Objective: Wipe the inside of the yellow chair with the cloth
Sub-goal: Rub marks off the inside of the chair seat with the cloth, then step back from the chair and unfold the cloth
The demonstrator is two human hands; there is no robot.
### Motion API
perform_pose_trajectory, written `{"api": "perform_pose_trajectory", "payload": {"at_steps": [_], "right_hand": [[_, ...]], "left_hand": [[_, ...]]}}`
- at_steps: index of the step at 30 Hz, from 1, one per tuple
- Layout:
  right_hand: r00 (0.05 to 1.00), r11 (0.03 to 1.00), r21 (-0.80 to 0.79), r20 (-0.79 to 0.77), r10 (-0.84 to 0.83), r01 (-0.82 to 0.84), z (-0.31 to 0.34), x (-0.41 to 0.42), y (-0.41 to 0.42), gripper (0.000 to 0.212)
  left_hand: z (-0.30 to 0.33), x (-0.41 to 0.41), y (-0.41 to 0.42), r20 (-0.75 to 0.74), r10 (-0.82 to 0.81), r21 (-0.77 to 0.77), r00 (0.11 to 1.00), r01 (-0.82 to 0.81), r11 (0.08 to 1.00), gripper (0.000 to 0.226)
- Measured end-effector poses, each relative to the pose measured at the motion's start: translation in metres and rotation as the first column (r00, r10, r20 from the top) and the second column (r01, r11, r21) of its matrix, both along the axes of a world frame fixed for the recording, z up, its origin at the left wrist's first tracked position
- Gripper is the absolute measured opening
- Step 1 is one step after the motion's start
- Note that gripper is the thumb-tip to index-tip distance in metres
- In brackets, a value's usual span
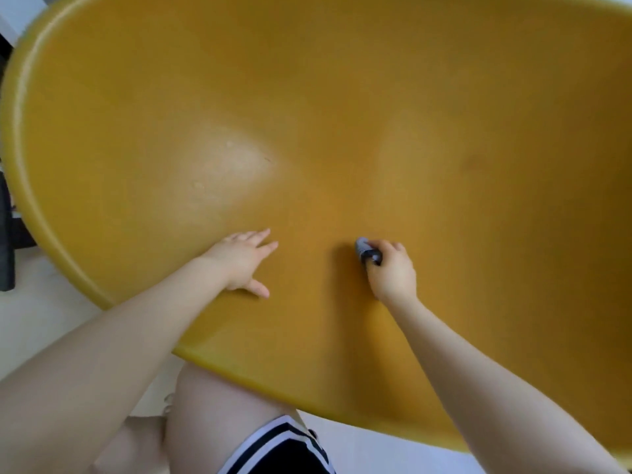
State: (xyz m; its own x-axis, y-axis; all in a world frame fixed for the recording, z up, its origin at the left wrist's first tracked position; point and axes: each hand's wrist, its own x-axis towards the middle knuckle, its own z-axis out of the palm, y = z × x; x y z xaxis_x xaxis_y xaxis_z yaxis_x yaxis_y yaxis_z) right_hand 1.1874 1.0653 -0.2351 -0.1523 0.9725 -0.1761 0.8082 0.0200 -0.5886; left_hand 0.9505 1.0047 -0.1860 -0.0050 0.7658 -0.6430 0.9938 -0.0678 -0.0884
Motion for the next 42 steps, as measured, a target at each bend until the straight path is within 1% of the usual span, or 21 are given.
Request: {"api": "perform_pose_trajectory", "payload": {"at_steps": [3, 5, 8, 10, 11, 12, 13, 14, 15, 16, 18, 19, 21, 23, 26, 29, 33, 36, 39, 40, 42], "right_hand": [[0.966, 0.99, 0.046, 0.226, 0.122, -0.136, -0.019, -0.015, -0.026, 0.042], [0.951, 0.981, 0.06, 0.261, 0.165, -0.186, -0.023, -0.024, -0.038, 0.042], [0.929, 0.949, 0.003, 0.206, 0.309, -0.316, -0.015, -0.039, -0.059, 0.041], [0.916, 0.923, -0.048, 0.112, 0.386, -0.383, -0.011, -0.047, -0.068, 0.037], [0.922, 0.921, -0.084, 0.038, 0.385, -0.381, -0.009, -0.05, -0.068, 0.034], [0.942, 0.936, -0.114, -0.058, 0.33, -0.334, -0.007, -0.05, -0.064, 0.033], [0.964, 0.963, -0.136, -0.164, 0.209, -0.232, -0.005, -0.05, -0.056, 0.032], [0.965, 0.982, -0.168, -0.261, 0.038, -0.084, -0.002, -0.048, -0.045, 0.03], [0.926, 0.973, -0.222, -0.347, -0.146, 0.07, 0.003, -0.045, -0.032, 0.028], [0.855, 0.935, -0.301, -0.418, -0.307, 0.188, 0.011, -0.04, -0.021, 0.027], [0.698, 0.83, -0.471, -0.484, -0.527, 0.299, 0.028, -0.031, -0.008, 0.023], [0.663, 0.792, -0.522, -0.475, -0.579, 0.317, 0.039, -0.026, -0.006, 0.021], [0.668, 0.751, -0.553, -0.408, -0.622, 0.361, 0.062, -0.016, -0.008, 0.019], [0.679, 0.707, -0.542, -0.303, -0.669, 0.454, 0.086, -0.004, -0.016, 0.021], [0.655, 0.623, -0.479, -0.123, -0.745, 0.619, 0.134, 0.012, -0.037, 0.03], [0.63, 0.59, -0.494, -0.105, -0.77, 0.639, 0.195, 0.023, -0.062, 0.03], [0.632, 0.598, -0.462, -0.099, -0.769, 0.655, 0.272, 0.038, -0.078, 0.028], [0.642, 0.616, -0.494, -0.142, -0.753, 0.613, 0.317, 0.051, -0.081, 0.023], [0.709, 0.672, -0.574, -0.21, -0.673, 0.467, 0.35, 0.058, -0.092, 0.02], [0.739, 0.69, -0.594, -0.223, -0.636, 0.415, 0.357, 0.058, -0.098, 0.018], [0.803, 0.726, -0.607, -0.232, -0.55, 0.322, 0.369, 0.056, -0.109, 0.014]], "left_hand": [[-0.016, 0.003, -0.008, -0.003, 0.013, -0.032, 1.0, -0.013, 0.999, 0.104], [-0.021, 0.004, -0.008, 0.017, 0.029, 0.002, 0.999, -0.03, 1.0, 0.104], [-0.02, 0.0, 0.005, 0.076, 0.025, 0.054, 0.997, -0.03, 0.998, 0.083], [-0.016, -0.004, 0.018, 0.108, -0.004, 0.088, 0.994, -0.006, 0.996, 0.062], [-0.015, -0.005, 0.024, 0.118, -0.024, 0.112, 0.993, 0.011, 0.994, 0.056], [-0.014, -0.006, 0.032, 0.129, -0.04, 0.138, 0.991, 0.022, 0.99, 0.054], [-0.013, -0.007, 0.041, 0.142, -0.056, 0.16, 0.988, 0.033, 0.987, 0.054], [-0.012, -0.006, 0.051, 0.159, -0.073, 0.184, 0.985, 0.043, 0.982, 0.054], [-0.011, -0.005, 0.061, 0.18, -0.096, 0.207, 0.979, 0.058, 0.977, 0.054], [-0.008, -0.001, 0.071, 0.205, -0.125, 0.229, 0.971, 0.076, 0.971, 0.053], [0.004, 0.009, 0.088, 0.256, -0.184, 0.243, 0.949, 0.121, 0.962, 0.051], [0.012, 0.015, 0.092, 0.274, -0.205, 0.233, 0.94, 0.141, 0.962, 0.05], [0.033, 0.025, 0.096, 0.289, -0.241, 0.186, 0.926, 0.192, 0.963, 0.049], [0.059, 0.034, 0.096, 0.313, -0.284, 0.151, 0.906, 0.248, 0.957, 0.047], [0.107, 0.046, 0.089, 0.421, -0.265, 0.135, 0.867, 0.229, 0.964, 0.045], [0.16, 0.06, 0.075, 0.524, -0.2, 0.1, 0.828, 0.173, 0.98, 0.045], [0.22, 0.081, 0.05, 0.594, -0.12, -0.001, 0.795, 0.15, 0.989, 0.042], [0.254, 0.088, 0.032, 0.61, -0.034, -0.057, 0.792, 0.086, 0.995, 0.04], [0.277, 0.09, 0.012, 0.618, 0.093, -0.102, 0.781, -0.038, 0.994, 0.036], [0.284, 0.093, 0.005, 0.643, 0.147, -0.118, 0.752, -0.093, 0.989, 0.035], [0.302, 0.105, -0.012, 0.72, 0.259, -0.162, 0.644, -0.206, 0.965, 0.038]]}}
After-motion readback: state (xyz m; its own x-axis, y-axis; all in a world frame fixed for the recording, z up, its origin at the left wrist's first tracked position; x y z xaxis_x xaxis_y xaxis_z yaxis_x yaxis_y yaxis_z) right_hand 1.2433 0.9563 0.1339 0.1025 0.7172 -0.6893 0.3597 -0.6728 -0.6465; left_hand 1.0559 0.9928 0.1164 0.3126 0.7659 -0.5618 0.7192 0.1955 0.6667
